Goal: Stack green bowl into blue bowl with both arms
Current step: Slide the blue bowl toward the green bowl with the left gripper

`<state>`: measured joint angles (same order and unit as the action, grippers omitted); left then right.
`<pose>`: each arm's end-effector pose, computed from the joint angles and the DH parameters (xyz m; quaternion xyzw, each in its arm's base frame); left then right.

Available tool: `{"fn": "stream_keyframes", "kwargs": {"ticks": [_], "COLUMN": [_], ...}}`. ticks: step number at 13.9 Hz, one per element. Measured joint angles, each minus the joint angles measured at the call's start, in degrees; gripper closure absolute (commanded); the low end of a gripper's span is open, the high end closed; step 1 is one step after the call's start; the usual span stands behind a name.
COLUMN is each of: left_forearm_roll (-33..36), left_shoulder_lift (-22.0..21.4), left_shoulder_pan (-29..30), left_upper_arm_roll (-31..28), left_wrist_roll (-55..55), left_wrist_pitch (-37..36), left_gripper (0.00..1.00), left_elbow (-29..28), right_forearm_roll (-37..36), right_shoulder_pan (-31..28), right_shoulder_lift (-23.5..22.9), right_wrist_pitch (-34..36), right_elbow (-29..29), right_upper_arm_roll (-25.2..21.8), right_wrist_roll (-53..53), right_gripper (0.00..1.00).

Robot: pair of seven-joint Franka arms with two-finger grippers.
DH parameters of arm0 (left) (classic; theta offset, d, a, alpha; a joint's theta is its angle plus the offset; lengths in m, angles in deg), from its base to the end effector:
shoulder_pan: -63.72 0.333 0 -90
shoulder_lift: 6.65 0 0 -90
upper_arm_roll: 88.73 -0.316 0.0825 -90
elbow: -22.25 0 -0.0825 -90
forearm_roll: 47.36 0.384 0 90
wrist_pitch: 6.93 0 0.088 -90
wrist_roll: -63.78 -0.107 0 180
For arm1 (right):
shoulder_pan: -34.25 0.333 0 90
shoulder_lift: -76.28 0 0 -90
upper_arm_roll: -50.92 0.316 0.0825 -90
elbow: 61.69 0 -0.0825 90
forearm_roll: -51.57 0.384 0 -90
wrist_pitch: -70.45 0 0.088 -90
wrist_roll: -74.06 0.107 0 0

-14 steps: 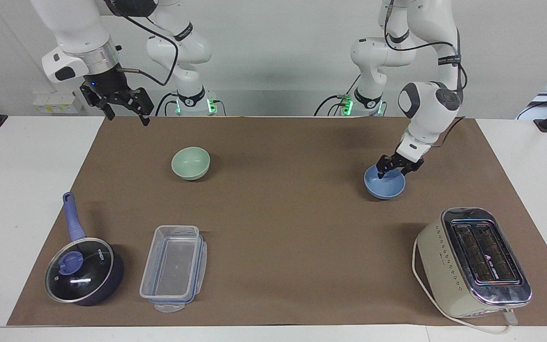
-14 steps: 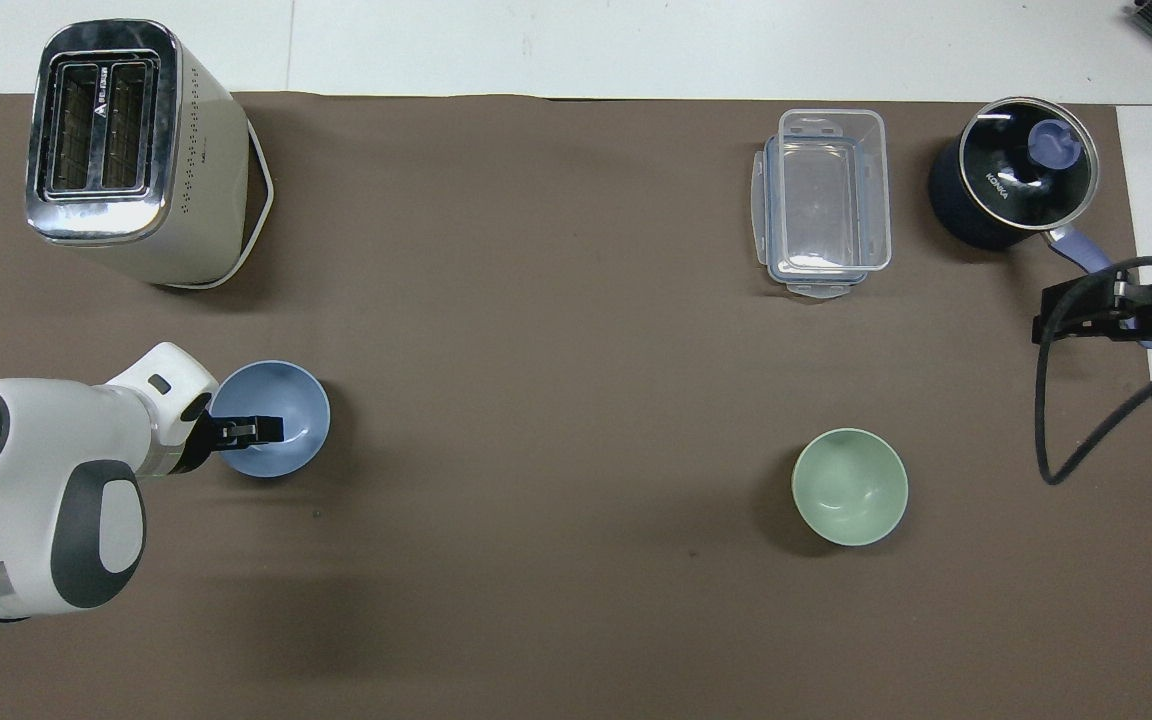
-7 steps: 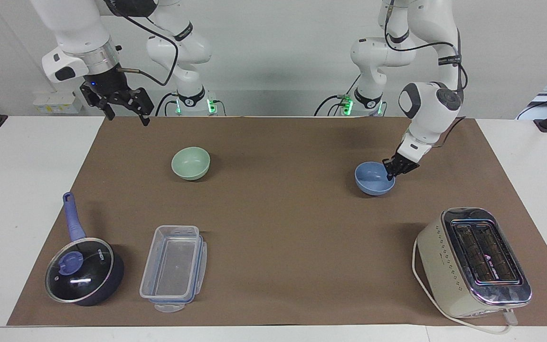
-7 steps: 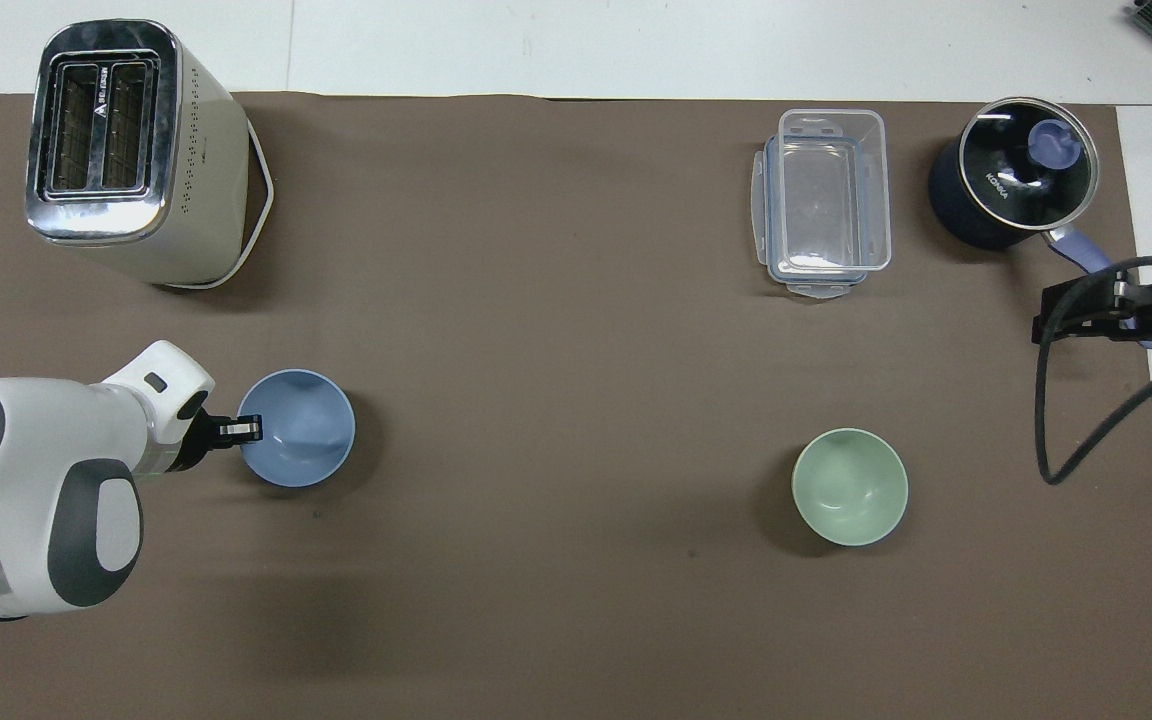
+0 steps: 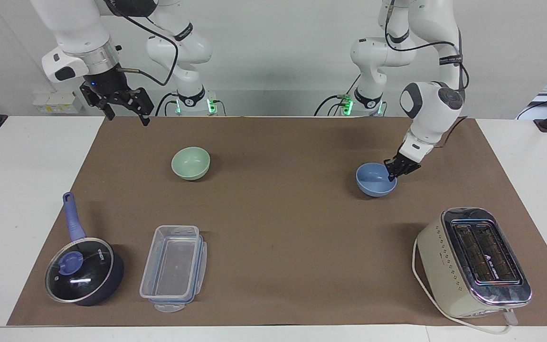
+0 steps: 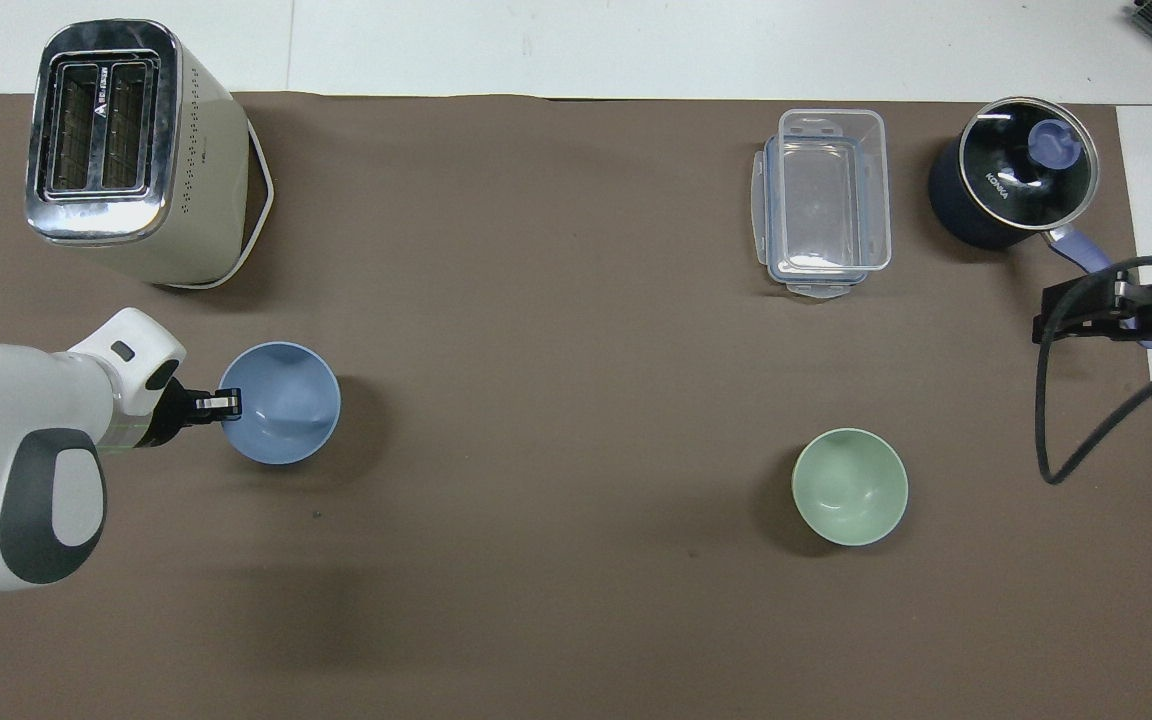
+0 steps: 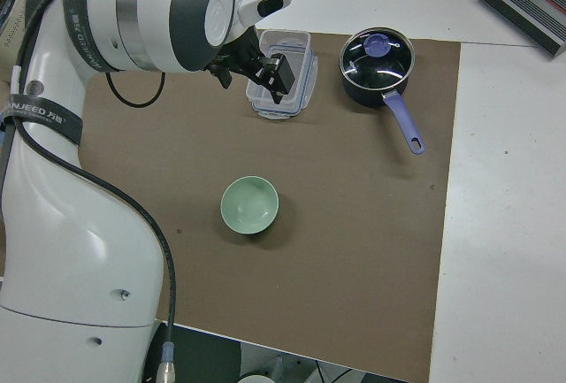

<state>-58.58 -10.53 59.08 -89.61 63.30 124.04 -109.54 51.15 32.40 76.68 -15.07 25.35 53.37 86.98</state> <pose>0.5071 -0.0378 0.3812 0.9964 0.0253 0.0243 0.0767 0.5447 0.0050 0.6457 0.9941 -0.1076 -0.0093 0.0049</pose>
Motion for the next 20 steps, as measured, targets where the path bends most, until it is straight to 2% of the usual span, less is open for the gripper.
{"fn": "stream_keyframes", "kwargs": {"ticks": [4, 7, 13, 20], "left_forearm_roll": [0.0, 0.0, -0.1, -0.1], "left_shoulder_lift": [-1.0, -1.2, -1.1, 1.5], "left_shoulder_pan": [0.7, 0.4, -8.0, -21.0], "left_upper_arm_roll": [0.0, 1.0, 1.8, 2.1], "left_wrist_roll": [0.0, 0.7, 9.6, 23.5], "left_wrist_pitch": [-11.8, -13.1, -12.3, -1.0], "left_gripper": [1.00, 1.00, 1.00, 1.00], "left_elbow": [7.9, 8.9, 8.4, 2.7], "right_forearm_roll": [0.0, 0.0, 0.0, 0.0], "right_shoulder_pan": [0.0, 0.0, 0.0, -0.1], "right_shoulder_lift": [0.0, 0.0, 0.0, 0.0], "right_wrist_pitch": [0.0, 0.0, 0.0, 0.0], "right_elbow": [0.0, 0.0, 0.0, 0.0], "right_upper_arm_roll": [0.0, -0.1, -0.1, -0.4], "right_wrist_roll": [0.0, 0.0, 0.0, 0.0], "right_gripper": [0.00, 0.00, 0.00, 0.00]}}
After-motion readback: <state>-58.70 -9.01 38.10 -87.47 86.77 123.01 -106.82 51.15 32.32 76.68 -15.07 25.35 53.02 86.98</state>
